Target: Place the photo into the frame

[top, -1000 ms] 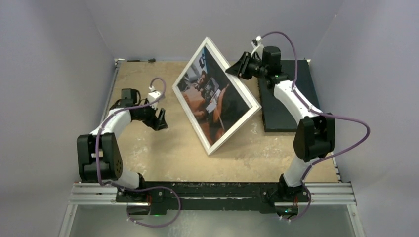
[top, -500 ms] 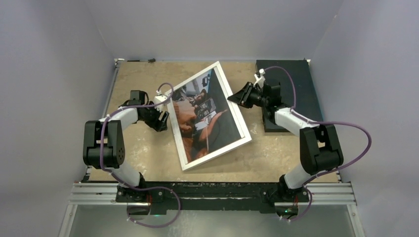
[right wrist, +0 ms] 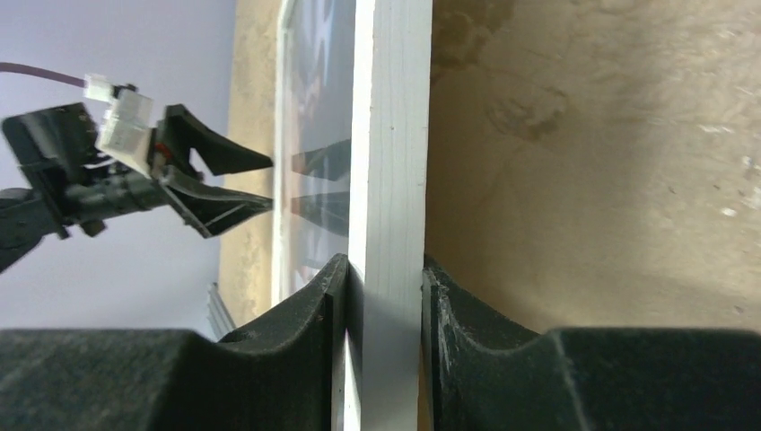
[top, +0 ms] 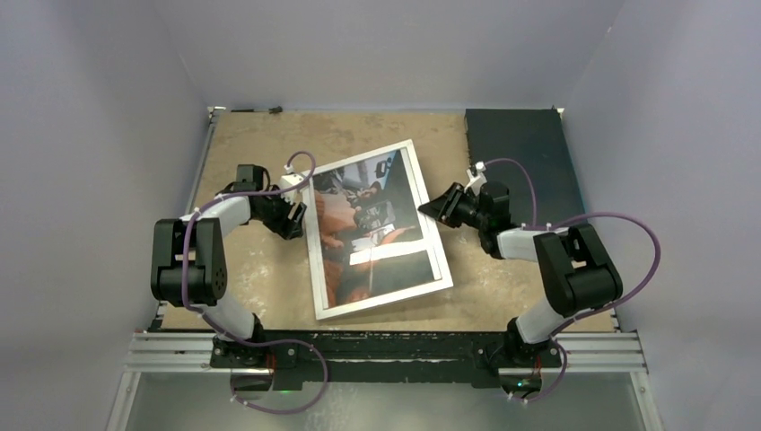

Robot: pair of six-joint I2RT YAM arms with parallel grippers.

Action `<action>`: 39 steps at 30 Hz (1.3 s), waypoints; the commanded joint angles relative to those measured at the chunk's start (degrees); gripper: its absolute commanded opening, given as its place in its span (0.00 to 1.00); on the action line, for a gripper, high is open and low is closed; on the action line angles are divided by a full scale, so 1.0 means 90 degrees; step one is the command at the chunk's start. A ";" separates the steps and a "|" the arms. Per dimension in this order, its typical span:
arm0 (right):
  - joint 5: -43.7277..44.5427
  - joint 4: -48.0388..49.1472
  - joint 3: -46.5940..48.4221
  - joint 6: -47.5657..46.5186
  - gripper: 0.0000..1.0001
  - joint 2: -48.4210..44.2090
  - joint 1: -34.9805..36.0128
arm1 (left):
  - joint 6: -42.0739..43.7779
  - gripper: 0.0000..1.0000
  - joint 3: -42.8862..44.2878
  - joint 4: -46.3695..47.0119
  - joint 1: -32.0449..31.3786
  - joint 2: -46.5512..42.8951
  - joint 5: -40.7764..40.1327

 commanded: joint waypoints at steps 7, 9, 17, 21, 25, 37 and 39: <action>0.0671 0.0817 -0.0258 -0.0992 0.43 0.0555 0.0032 | 0.0146 0.66 0.0063 -0.0201 -0.0017 0.0044 -0.0107; 0.0830 0.0671 -0.0248 -0.1091 0.63 0.0586 0.0032 | 0.0141 0.68 0.0087 -0.0275 -0.0020 -0.0012 -0.0084; 0.2117 -0.0971 0.0112 -0.1878 0.99 -0.0450 0.0045 | -0.0215 0.95 0.0609 -0.0715 0.0053 -0.0474 -0.0027; 0.3798 -0.1836 0.0090 -0.2608 0.99 -0.2032 0.0046 | -0.0884 0.99 0.0990 -0.0699 0.0503 -0.0623 0.0362; 0.5061 -0.1530 -0.0657 -0.2879 0.99 -0.3548 0.0036 | -0.1484 1.00 0.0896 -0.0224 0.1007 -0.0735 0.0999; 0.7486 0.2345 -0.2930 -0.4693 0.99 -0.3622 0.0029 | -0.2833 1.00 -0.2649 0.5271 0.0918 -0.1897 -0.0117; 0.7549 0.2809 -0.3041 -0.4941 0.99 -0.3391 -0.0132 | -0.2920 1.00 -0.3025 0.5994 0.0908 -0.1869 -0.0221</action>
